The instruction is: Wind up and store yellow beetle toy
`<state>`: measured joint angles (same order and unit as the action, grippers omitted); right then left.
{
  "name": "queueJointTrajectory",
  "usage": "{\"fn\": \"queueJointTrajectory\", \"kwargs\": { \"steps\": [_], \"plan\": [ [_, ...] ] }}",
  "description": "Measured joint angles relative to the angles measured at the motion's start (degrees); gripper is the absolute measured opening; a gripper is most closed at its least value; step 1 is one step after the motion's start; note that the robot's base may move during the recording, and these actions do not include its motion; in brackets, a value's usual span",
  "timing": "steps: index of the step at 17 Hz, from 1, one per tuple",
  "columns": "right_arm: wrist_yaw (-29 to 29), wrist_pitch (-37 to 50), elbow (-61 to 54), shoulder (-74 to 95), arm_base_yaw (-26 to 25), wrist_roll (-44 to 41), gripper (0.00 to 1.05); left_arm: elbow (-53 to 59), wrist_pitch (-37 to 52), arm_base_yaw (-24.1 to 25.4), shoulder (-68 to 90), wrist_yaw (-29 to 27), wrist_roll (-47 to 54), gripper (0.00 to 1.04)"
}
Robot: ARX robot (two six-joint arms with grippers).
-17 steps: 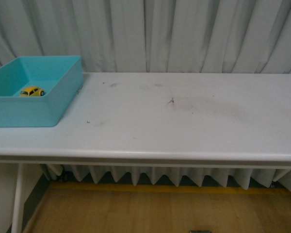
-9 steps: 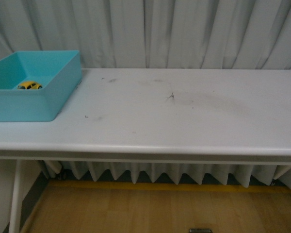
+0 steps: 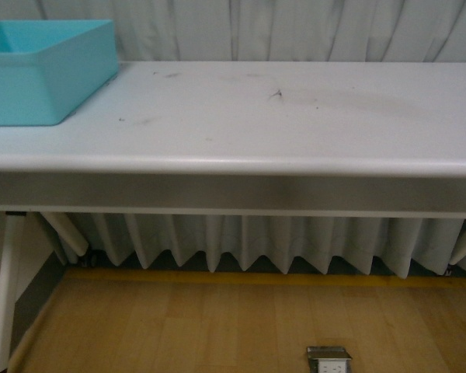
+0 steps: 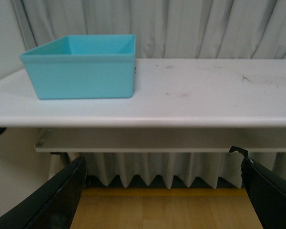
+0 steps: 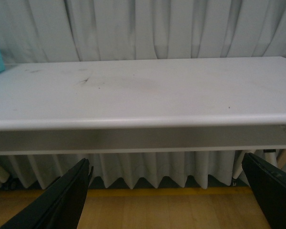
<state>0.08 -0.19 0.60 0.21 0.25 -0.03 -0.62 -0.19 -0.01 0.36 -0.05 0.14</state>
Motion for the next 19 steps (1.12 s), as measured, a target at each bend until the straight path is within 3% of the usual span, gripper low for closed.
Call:
{"fn": "queueJointTrajectory", "kwargs": {
  "steps": [19],
  "plan": [
    [0.0,-0.1,0.0,0.0,0.0,0.0,0.98,0.0,-0.2,0.0,0.0,0.0,0.0,0.98]
  ]
}}
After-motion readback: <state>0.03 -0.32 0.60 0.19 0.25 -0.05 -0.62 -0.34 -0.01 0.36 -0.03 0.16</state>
